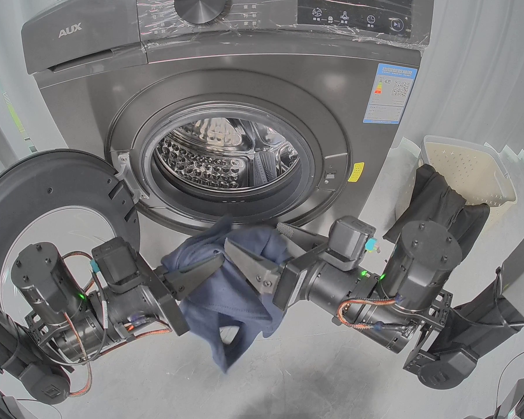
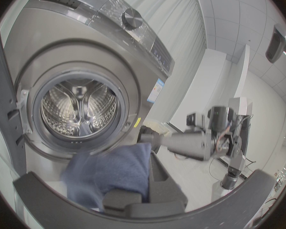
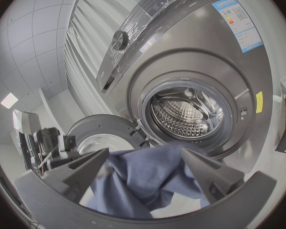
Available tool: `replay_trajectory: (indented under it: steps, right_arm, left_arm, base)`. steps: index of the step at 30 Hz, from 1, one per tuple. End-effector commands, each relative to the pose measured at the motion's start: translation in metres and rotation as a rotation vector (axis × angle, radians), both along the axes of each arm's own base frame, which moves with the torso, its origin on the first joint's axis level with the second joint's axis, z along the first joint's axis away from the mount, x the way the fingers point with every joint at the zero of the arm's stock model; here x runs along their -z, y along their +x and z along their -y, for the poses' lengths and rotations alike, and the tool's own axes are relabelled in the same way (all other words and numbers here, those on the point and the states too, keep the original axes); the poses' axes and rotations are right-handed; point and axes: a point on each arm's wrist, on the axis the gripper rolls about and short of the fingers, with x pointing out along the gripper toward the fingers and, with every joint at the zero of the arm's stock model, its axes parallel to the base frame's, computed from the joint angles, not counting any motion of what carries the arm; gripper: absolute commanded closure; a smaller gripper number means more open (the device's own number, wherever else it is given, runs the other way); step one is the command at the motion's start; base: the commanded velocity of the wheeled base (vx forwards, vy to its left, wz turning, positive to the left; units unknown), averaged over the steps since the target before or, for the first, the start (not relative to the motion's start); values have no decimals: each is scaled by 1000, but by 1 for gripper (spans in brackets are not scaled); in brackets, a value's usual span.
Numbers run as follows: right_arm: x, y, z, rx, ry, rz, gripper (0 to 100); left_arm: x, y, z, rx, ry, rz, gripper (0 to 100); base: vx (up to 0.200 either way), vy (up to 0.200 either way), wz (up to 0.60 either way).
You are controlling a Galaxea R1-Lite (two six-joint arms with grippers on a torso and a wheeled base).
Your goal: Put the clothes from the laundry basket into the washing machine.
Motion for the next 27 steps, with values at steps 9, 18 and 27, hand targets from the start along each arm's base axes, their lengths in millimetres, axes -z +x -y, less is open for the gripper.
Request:
replay_trajectory:
  steps: [9, 18, 27]
  right_arm:
    - [32, -7, 15, 12, -125, -66, 0]
    - [36, -6, 18, 20, -134, -84, 0]
    - [49, -3, 14, 31, -158, -112, 0]
  left_arm:
    - [-16, 20, 0, -68, -59, 65, 100]
    - [-17, 21, -1, -82, -66, 75, 100]
    - [-29, 27, 0, -122, -110, 110, 100]
  base:
    - [0, 0, 0]
    - [0, 0, 0]
    - [0, 0, 0]
